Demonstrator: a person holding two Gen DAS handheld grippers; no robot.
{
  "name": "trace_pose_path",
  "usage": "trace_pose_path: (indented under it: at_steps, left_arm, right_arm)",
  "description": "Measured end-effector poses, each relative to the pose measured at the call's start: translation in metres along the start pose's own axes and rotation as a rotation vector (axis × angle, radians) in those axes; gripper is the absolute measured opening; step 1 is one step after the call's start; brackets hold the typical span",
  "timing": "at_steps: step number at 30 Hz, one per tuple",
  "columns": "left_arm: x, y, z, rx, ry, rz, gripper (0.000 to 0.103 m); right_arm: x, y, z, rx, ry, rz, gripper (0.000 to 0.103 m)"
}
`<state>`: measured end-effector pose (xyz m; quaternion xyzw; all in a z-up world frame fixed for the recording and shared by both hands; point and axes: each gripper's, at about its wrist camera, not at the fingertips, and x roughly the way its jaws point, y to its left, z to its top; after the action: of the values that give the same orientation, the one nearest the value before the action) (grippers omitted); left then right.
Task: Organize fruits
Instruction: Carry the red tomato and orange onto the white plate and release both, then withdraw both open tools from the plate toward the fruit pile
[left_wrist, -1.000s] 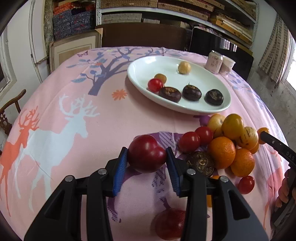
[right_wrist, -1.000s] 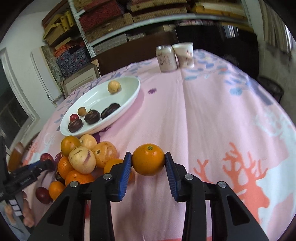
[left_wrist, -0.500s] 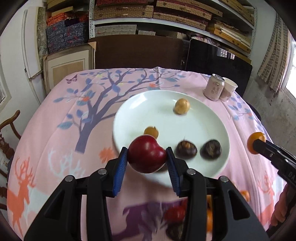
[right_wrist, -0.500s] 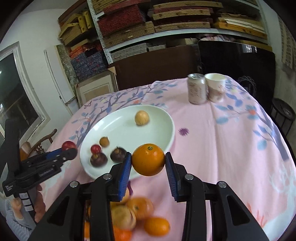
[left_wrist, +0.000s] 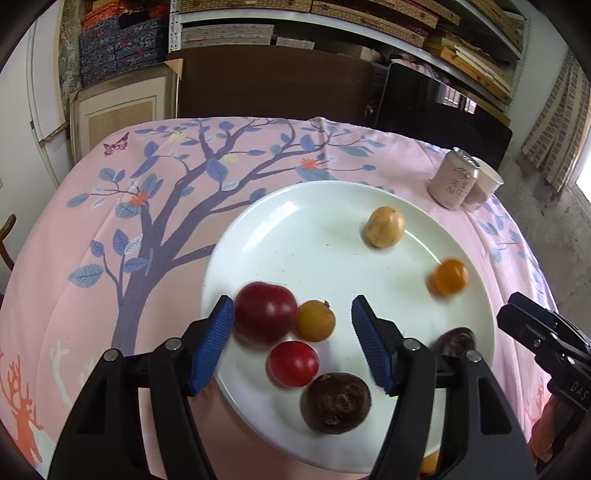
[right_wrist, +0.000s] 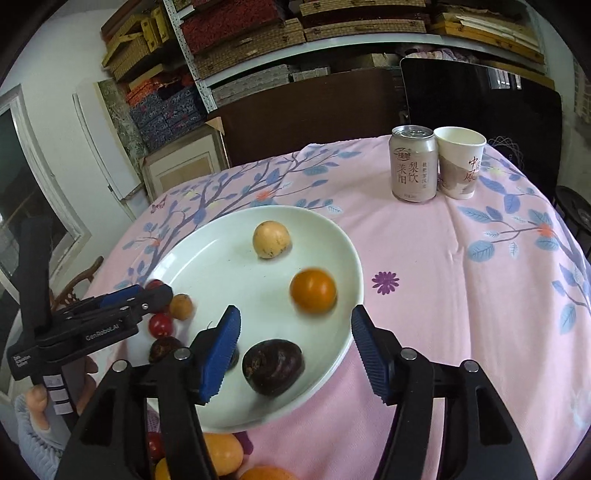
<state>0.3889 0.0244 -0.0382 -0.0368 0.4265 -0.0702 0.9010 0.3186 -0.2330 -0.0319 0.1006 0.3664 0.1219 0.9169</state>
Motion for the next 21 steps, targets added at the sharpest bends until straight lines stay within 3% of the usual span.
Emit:
trace_pose_path:
  at_steps: [4,8,14,21]
  left_arm:
    - [-0.019,-0.011,-0.008,0.038,-0.03,0.031,0.065]
    - [-0.056,-0.013,-0.037,0.085,-0.091,0.093,0.065]
    - [-0.104,0.006,-0.093,0.025,-0.115,0.091,0.07]
    - [-0.118,-0.008,-0.132,0.052,-0.113,0.091,0.072]
  right_arm:
    - [-0.011,0.009,-0.006,-0.041,-0.021,-0.023,0.063]
    - [-0.028,0.016,-0.022,-0.097,-0.056,-0.063,0.064]
    - [-0.067,0.004,-0.064,-0.076,-0.091,-0.068,0.064]
    - [-0.098,-0.009,-0.098,-0.015,-0.117,-0.028,0.067]
